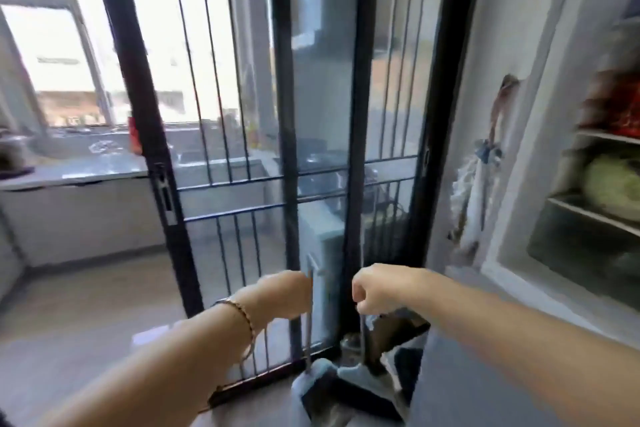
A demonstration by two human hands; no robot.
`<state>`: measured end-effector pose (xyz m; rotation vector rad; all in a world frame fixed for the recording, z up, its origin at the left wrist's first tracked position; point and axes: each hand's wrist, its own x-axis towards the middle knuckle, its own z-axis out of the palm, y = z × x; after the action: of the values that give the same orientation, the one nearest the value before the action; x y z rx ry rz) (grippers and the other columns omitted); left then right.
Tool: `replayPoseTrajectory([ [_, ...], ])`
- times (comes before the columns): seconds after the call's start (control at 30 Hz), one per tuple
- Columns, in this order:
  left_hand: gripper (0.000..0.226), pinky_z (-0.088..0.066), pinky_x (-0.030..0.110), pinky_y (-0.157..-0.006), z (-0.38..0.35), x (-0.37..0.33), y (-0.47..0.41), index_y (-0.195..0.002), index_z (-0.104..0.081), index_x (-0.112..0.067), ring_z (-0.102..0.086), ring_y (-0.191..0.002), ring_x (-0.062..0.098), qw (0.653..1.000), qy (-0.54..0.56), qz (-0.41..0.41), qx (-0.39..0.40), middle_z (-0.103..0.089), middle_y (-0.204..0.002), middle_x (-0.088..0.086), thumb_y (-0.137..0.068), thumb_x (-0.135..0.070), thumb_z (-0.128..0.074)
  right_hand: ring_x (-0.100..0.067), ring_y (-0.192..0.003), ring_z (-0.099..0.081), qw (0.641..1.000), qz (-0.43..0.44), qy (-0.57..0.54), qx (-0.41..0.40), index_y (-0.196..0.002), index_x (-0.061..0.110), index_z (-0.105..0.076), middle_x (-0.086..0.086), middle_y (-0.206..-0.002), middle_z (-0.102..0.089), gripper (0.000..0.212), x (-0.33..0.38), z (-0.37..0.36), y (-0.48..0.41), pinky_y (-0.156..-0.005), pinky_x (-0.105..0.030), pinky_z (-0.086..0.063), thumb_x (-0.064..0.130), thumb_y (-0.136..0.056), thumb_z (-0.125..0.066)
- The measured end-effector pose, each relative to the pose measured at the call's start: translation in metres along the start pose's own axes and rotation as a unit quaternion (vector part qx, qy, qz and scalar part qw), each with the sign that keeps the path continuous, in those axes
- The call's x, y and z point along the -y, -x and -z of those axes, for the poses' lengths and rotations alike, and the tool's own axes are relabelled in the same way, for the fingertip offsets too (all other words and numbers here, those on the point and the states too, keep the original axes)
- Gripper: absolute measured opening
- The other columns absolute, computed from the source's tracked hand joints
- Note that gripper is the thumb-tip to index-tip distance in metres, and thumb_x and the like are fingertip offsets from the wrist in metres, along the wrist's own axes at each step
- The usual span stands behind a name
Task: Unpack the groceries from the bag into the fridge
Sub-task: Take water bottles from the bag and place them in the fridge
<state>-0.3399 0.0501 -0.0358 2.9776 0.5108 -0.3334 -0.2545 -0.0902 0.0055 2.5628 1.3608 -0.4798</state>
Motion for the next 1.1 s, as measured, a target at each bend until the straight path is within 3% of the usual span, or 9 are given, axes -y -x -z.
replayPoseTrajectory([
  [0.1,0.030,-0.047,0.032,-0.083,-0.024,0.085,0.077,-0.113,-0.062,-0.009,-0.059,-0.108,0.029,0.989,0.036,0.140,-0.030,-0.062,-0.119,0.010,-0.094,-0.024,-0.044,-0.031,-0.102,-0.058,0.992,0.111,0.060,0.003,-0.119,0.006,-0.060,-0.013,-0.121,-0.061,0.032,0.112,-0.001,-0.011,-0.080,-0.027,-0.044,0.021,-0.094,-0.047],
  [0.27,0.029,-0.041,0.026,-0.072,-0.088,0.216,0.261,-0.108,-0.064,-0.008,-0.060,-0.106,0.028,0.942,0.116,0.308,-0.059,-0.063,-0.115,0.012,-0.093,-0.024,-0.045,-0.032,-0.104,-0.053,0.945,0.283,0.166,0.008,-0.128,0.003,-0.053,-0.021,-0.116,-0.054,0.037,0.323,-0.023,0.006,-0.079,-0.030,-0.040,0.019,-0.097,-0.041],
  [0.43,0.021,-0.040,0.026,-0.074,-0.165,0.306,0.490,-0.098,-0.062,-0.019,-0.060,-0.104,0.027,0.850,0.177,0.496,-0.022,-0.063,-0.113,0.004,-0.089,-0.026,-0.045,-0.028,-0.115,-0.056,0.918,0.382,0.091,0.061,-0.122,0.009,-0.059,-0.012,-0.124,-0.060,0.033,0.530,-0.070,0.052,-0.092,-0.030,-0.045,0.020,-0.091,-0.052],
  [0.57,0.022,-0.042,0.028,-0.076,-0.213,0.333,0.664,-0.101,-0.062,-0.022,-0.060,-0.103,0.027,0.761,0.214,0.611,-0.037,-0.063,-0.113,0.002,-0.089,-0.027,-0.045,-0.021,-0.092,-0.057,0.872,0.464,0.128,0.089,-0.116,0.010,-0.061,-0.010,-0.117,-0.064,0.031,0.681,-0.112,0.107,-0.084,-0.029,-0.047,0.023,-0.090,-0.054],
  [0.7,0.022,-0.043,0.030,-0.076,-0.251,0.340,0.803,-0.101,-0.062,-0.020,-0.059,-0.103,0.027,0.674,0.240,0.697,-0.055,-0.062,-0.113,0.003,-0.090,-0.028,-0.045,-0.019,-0.090,-0.048,0.803,0.558,0.192,0.089,-0.117,0.008,-0.057,-0.009,-0.096,-0.059,0.027,0.804,-0.132,0.186,-0.087,-0.030,-0.043,0.016,-0.096,-0.043],
  [0.8,0.020,-0.043,0.030,-0.072,-0.277,0.343,0.881,-0.095,-0.061,-0.018,-0.060,-0.097,0.027,0.616,0.250,0.744,-0.061,-0.063,-0.107,0.004,-0.090,-0.025,-0.043,-0.018,-0.080,-0.052,0.750,0.601,0.260,0.092,-0.109,-0.001,-0.064,-0.007,-0.089,-0.059,0.033,0.889,-0.164,0.219,-0.066,-0.022,-0.043,0.014,-0.094,-0.040],
  [0.87,0.019,-0.045,0.031,-0.075,-0.294,0.346,0.921,-0.094,-0.061,-0.016,-0.060,-0.097,0.027,0.586,0.255,0.767,-0.057,-0.063,-0.106,0.005,-0.090,-0.024,-0.043,-0.016,-0.072,-0.051,0.720,0.627,0.284,0.089,-0.106,0.001,-0.065,0.000,-0.075,-0.054,0.029,0.942,-0.191,0.225,-0.062,-0.021,-0.041,0.014,-0.093,-0.043],
  [1.0,0.019,-0.042,0.028,-0.070,-0.325,0.369,0.986,-0.088,-0.059,-0.018,-0.060,-0.090,0.025,0.547,0.256,0.795,-0.054,-0.063,-0.096,0.002,-0.093,-0.024,-0.042,-0.017,-0.087,-0.059,0.678,0.664,0.292,0.118,-0.112,0.009,-0.065,-0.007,-0.107,-0.067,0.030,1.033,-0.221,0.242,-0.084,-0.028,-0.051,0.022,-0.090,-0.051],
  [1.1,0.024,-0.039,0.028,-0.066,-0.345,0.401,1.026,-0.072,-0.048,-0.020,-0.058,-0.080,0.024,0.514,0.247,0.818,-0.078,-0.057,-0.082,0.001,-0.095,-0.023,-0.039,-0.021,-0.103,-0.062,0.645,0.693,0.297,0.127,-0.115,0.012,-0.064,-0.005,-0.116,-0.065,0.031,1.104,-0.238,0.242,-0.094,-0.030,-0.050,0.025,-0.092,-0.050],
])
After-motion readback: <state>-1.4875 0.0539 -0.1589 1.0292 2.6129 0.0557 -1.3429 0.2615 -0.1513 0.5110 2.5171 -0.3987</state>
